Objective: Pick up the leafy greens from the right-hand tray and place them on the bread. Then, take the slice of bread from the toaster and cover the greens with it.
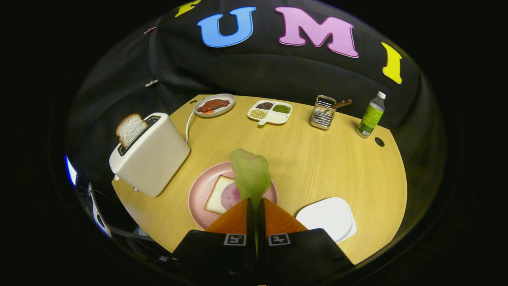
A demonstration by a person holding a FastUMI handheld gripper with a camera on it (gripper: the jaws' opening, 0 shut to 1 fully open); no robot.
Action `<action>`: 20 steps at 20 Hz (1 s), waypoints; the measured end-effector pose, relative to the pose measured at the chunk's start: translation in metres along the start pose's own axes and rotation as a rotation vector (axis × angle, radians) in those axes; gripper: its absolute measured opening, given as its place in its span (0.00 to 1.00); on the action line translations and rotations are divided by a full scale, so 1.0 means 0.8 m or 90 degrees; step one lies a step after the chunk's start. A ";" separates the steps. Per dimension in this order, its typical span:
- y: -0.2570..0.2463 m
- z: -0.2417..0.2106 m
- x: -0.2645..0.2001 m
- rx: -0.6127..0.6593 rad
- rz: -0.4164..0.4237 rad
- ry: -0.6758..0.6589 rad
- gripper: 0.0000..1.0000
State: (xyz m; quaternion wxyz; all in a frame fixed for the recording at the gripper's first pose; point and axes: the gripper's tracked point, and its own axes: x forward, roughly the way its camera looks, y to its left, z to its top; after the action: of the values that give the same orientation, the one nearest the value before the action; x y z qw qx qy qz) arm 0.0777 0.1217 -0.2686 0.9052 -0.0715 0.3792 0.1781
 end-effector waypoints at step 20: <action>0.043 -0.034 0.071 -0.072 0.005 0.096 0.18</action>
State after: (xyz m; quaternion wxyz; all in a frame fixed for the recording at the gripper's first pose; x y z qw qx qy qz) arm 0.0833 0.1616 -0.3281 0.8677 -0.1344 0.4362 0.1971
